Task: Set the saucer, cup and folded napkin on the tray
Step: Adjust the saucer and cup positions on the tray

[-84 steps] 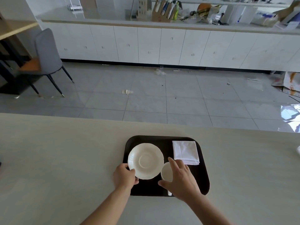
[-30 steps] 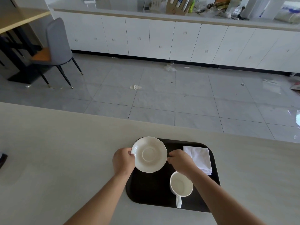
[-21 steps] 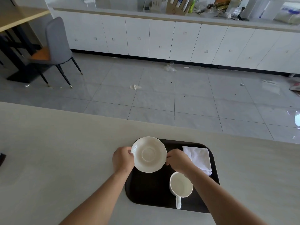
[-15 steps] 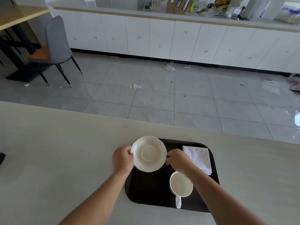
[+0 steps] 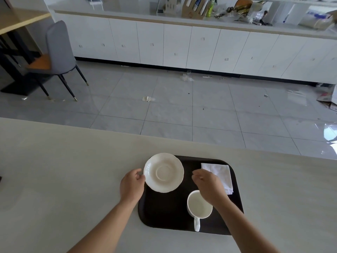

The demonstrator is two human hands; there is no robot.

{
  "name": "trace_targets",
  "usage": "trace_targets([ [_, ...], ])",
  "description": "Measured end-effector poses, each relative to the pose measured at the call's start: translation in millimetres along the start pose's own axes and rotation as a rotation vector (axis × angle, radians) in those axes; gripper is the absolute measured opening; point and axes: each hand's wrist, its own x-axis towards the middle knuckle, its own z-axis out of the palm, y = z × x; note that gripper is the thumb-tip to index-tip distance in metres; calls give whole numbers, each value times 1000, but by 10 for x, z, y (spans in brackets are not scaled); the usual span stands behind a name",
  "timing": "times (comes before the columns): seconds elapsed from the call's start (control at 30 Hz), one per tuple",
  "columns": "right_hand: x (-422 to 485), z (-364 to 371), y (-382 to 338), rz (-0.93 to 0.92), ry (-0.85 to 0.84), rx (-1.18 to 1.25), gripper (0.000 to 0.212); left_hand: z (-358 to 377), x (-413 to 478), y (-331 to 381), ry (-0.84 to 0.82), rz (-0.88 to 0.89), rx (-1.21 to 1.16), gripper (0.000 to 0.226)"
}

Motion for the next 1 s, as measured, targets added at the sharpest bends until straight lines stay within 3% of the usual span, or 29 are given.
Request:
trace_targets([
  [0.17, -457, -37, 305, -8, 159, 59, 23, -54, -239, -240, -22, 130, 72, 32],
  [0.33, -828, 5, 471, -9, 405, 160, 8, -143, -319, -550, 73, 360, 461, 29],
  [0.43, -1001, 77, 527, 40, 483, 199, 20, -139, -335, -683, 54, 385, 613, 37],
  [0.53, -1145, 201, 537, 78, 470, 208, 25, -106, -358, -772, 32, 391, 679, 57],
  [0.77, -1249, 541, 430, 83, 396, 153, 35, -78, -331, -770, 14, 356, 675, 55],
  [1.0, -1192, 661, 365, 228, 395, 257, 36, -115, -369, -724, 23, 354, 629, 57],
])
